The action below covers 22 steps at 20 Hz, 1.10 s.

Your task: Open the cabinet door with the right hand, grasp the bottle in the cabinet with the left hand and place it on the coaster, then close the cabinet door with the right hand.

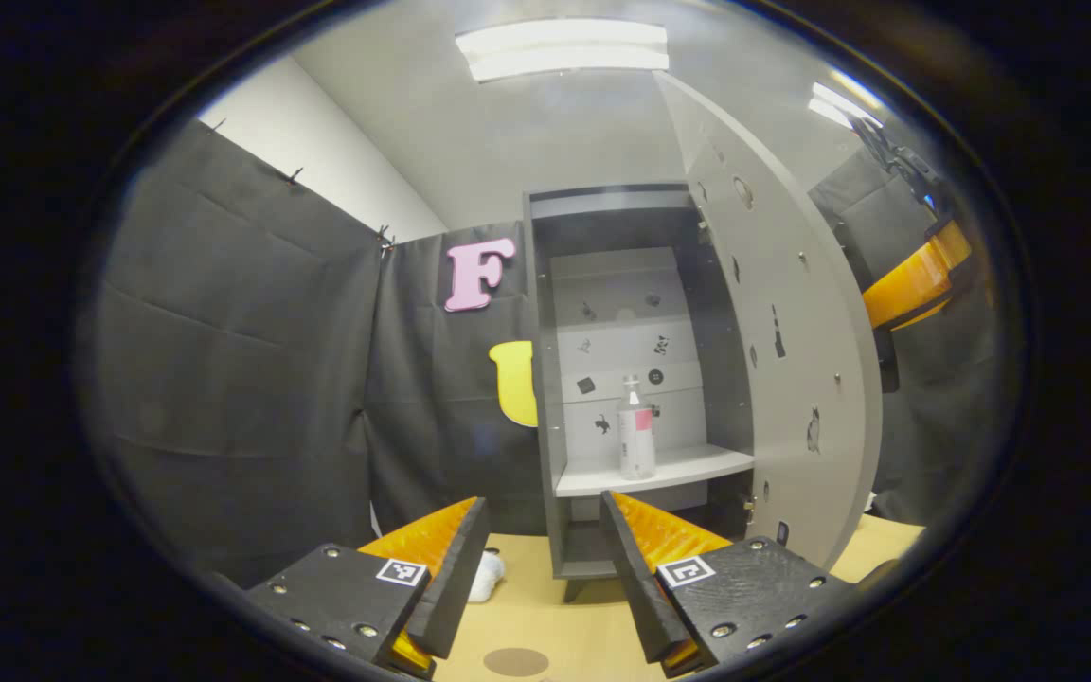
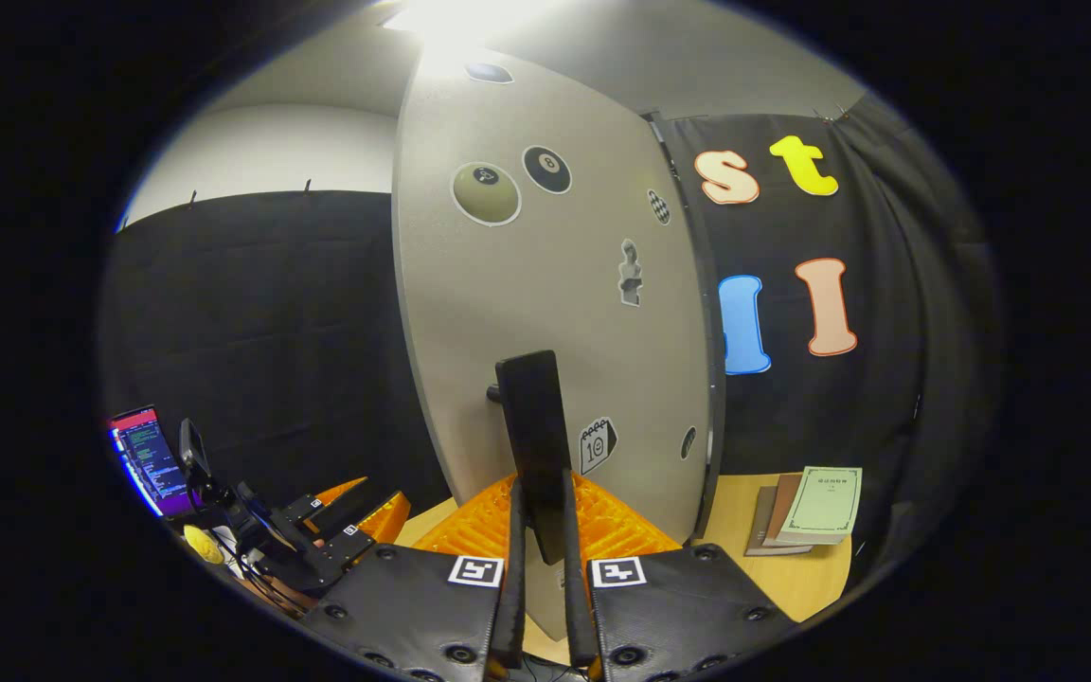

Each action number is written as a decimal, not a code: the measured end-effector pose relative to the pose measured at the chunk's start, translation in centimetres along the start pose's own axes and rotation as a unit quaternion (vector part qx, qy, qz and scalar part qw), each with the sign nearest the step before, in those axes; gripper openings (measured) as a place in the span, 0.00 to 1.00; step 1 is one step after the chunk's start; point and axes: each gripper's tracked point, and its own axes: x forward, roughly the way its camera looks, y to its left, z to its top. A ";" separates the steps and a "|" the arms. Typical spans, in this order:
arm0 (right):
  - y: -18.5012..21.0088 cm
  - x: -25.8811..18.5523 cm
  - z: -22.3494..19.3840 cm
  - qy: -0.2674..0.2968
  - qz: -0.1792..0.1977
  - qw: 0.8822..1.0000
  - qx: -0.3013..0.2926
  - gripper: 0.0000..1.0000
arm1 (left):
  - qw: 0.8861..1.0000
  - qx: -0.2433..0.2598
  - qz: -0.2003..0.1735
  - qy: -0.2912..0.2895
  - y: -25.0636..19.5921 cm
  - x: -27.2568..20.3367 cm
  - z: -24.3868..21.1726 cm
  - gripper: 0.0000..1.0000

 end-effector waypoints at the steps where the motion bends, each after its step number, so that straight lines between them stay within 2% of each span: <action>1: -0.2 -0.4 0.2 -0.002 -0.004 1.000 0.003 0.19 | 1.000 0.001 -0.005 -0.002 -0.6 -0.1 0.2 0.71; 2: -0.4 -0.4 0.1 -0.006 -0.010 1.000 0.004 0.16 | 1.000 0.002 -0.009 -0.003 -1.4 -0.2 0.3 0.71; 8: -2.3 -0.8 0.3 -0.018 -0.048 0.999 0.001 0.14 | 1.000 0.013 -0.015 -0.006 -2.9 -1.3 1.0 0.71; 13: -4.8 -1.6 0.4 -0.029 -0.111 0.993 -0.023 0.15 | 1.000 0.011 -0.014 -0.004 -3.9 -1.8 1.3 0.71; 14: -4.7 -1.4 0.2 -0.030 -0.104 0.994 -0.021 0.17 | 1.000 0.012 -0.015 -0.004 -4.0 -1.9 1.2 0.71; 15: -4.3 -1.3 0.1 -0.031 -0.091 0.995 -0.013 0.12 | 1.000 0.014 -0.016 -0.004 -4.2 -1.9 1.3 0.71; 17: -4.2 -1.0 0.3 -0.037 -0.075 0.996 -0.004 0.15 | 1.000 0.021 -0.017 -0.004 -4.7 -1.9 1.6 0.71; 19: -5.0 -1.7 0.5 -0.045 -0.084 0.995 -0.014 0.14 | 0.999 0.029 -0.023 -0.002 -5.2 -1.8 2.1 0.71; 20: -4.7 -2.3 0.6 -0.051 -0.080 0.995 -0.011 0.16 | 0.999 0.031 -0.029 0.000 -5.4 -1.4 2.3 0.73; 22: -4.0 -3.6 0.9 -0.064 -0.059 0.996 0.004 0.13 | 0.998 0.033 -0.049 0.008 -6.2 -0.1 2.6 0.73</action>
